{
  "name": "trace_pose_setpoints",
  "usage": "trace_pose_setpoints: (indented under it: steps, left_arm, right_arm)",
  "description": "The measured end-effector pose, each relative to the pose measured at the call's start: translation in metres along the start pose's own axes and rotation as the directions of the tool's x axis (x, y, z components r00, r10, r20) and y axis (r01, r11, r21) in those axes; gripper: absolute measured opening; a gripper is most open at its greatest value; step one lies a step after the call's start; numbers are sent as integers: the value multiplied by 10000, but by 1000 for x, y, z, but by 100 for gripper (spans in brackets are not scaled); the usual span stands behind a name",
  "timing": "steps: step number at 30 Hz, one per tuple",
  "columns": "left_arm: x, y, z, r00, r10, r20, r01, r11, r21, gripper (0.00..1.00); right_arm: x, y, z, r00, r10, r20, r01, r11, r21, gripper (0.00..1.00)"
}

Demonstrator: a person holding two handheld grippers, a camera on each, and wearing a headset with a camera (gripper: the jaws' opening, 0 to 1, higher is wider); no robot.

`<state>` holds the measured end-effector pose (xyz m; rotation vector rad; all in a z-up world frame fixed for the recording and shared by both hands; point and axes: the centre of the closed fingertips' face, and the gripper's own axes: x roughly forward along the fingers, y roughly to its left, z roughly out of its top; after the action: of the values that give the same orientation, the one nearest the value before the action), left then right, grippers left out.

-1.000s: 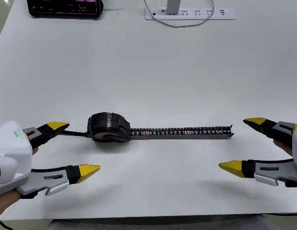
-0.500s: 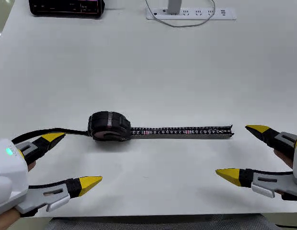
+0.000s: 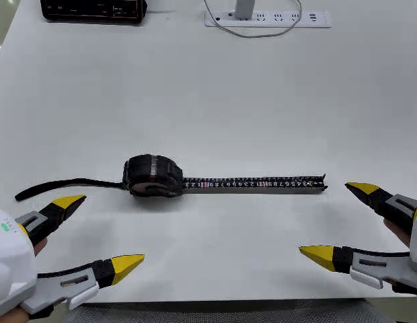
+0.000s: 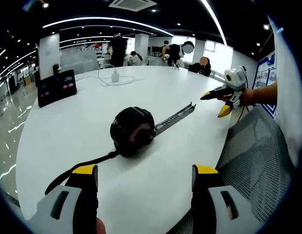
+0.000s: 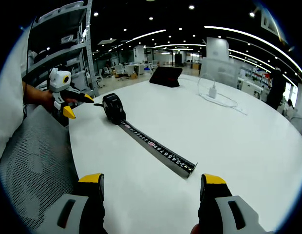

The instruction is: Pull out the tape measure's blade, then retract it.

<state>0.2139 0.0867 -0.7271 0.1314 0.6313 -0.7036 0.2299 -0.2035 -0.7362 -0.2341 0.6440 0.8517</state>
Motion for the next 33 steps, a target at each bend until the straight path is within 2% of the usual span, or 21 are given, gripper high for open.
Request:
trace_pose_setpoints:
  steps: [6, 16, 33]
  left_arm:
    - [-1, 1, 1, 9999, 72, 73, -70, 9999, -154, 79]
    - [0, 0, 0, 10000, 61, 37, -60, 9998, -174, 85]
    - [-3, 0, 2, 9998, 129, 166, -122, 9991, -406, 89]
  right_arm:
    - [-2, 2, 1, 9999, -72, 152, 71, 9999, 94, 84]
    - [-4, 4, -4, 9999, -22, 126, 20, 9999, 170, 89]
    - [-3, 7, -10, 9999, 155, 17, -155, 9998, 154, 90]
